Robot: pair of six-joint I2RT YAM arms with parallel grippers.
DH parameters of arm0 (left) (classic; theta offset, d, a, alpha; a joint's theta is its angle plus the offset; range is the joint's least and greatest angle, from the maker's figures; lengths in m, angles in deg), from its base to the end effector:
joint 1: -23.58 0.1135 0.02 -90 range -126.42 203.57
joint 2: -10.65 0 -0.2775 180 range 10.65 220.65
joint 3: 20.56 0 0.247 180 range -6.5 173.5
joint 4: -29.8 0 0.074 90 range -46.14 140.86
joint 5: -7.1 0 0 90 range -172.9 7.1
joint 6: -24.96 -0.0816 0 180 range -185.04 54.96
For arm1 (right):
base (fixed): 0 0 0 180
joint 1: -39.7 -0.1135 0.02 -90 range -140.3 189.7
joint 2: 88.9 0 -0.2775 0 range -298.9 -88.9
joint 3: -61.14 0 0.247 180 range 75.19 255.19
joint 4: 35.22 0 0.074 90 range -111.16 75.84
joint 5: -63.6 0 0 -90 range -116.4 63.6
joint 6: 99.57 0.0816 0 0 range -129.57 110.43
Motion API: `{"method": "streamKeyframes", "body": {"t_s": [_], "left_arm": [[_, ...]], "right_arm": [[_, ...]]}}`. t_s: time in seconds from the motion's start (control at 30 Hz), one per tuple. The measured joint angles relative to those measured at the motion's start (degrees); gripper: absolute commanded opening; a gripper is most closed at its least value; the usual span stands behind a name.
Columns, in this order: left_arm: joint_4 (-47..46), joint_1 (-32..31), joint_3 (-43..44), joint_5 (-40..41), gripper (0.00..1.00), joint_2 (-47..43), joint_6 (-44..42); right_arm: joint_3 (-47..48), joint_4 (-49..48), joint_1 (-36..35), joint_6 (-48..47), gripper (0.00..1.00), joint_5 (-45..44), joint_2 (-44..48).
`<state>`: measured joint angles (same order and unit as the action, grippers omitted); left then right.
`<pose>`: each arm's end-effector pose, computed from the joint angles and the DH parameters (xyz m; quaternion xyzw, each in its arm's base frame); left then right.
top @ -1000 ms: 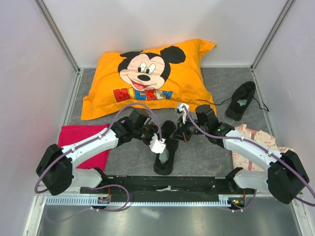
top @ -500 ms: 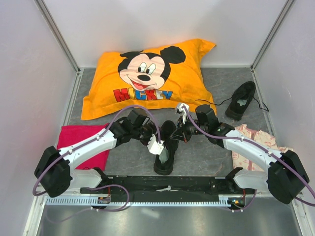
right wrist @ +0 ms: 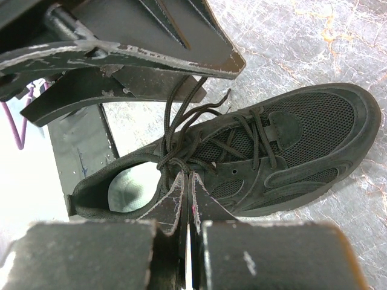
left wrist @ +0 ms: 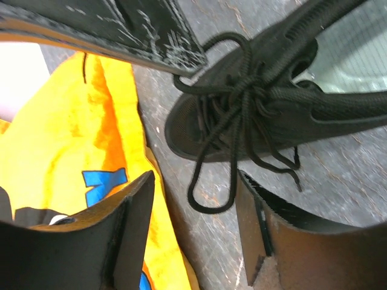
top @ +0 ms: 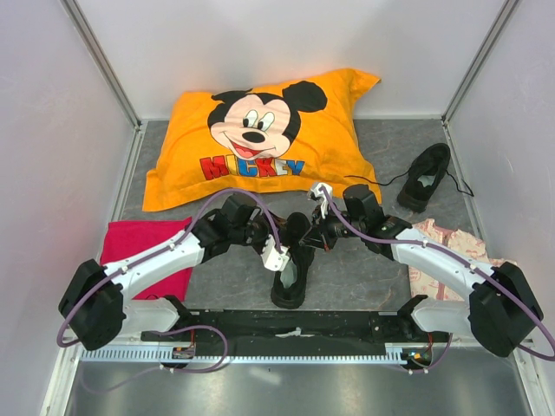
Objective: Tie the shoes
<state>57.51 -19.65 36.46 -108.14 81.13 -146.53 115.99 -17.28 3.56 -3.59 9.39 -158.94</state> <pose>0.1793 -0.2163 0.2203 0.8291 0.3322 -0.0558 0.4463 0.1988 0.2043 0.2330 -0.3590 0.7699 0.4150 0.3258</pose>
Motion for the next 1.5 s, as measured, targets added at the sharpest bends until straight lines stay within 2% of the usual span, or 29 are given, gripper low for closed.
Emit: {"method": "streamKeyframes", "body": {"t_s": [0.2,0.4,0.57,1.03,1.5], "left_arm": [[-1.8,0.0,0.0,-1.0,0.5,0.8,0.0],[-1.6,0.0,-0.3,-2.4,0.36,1.6,-0.1],[-0.5,0.0,-0.7,-2.6,0.02,1.7,-0.5],[-0.5,0.9,-5.5,-1.7,0.02,0.4,2.5],[-2.9,4.2,-9.0,-2.1,0.02,-4.3,4.4]], "right_arm": [[0.0,0.0,0.0,0.0,0.0,0.0,-0.2],[0.0,0.0,0.0,0.0,0.0,0.0,-0.2],[0.0,0.3,0.0,-0.3,0.0,0.0,-0.2],[1.6,12.6,0.0,-10.6,0.0,-5.1,1.7],[3.8,18.8,-0.1,-17.8,0.0,-8.5,1.6]]}}
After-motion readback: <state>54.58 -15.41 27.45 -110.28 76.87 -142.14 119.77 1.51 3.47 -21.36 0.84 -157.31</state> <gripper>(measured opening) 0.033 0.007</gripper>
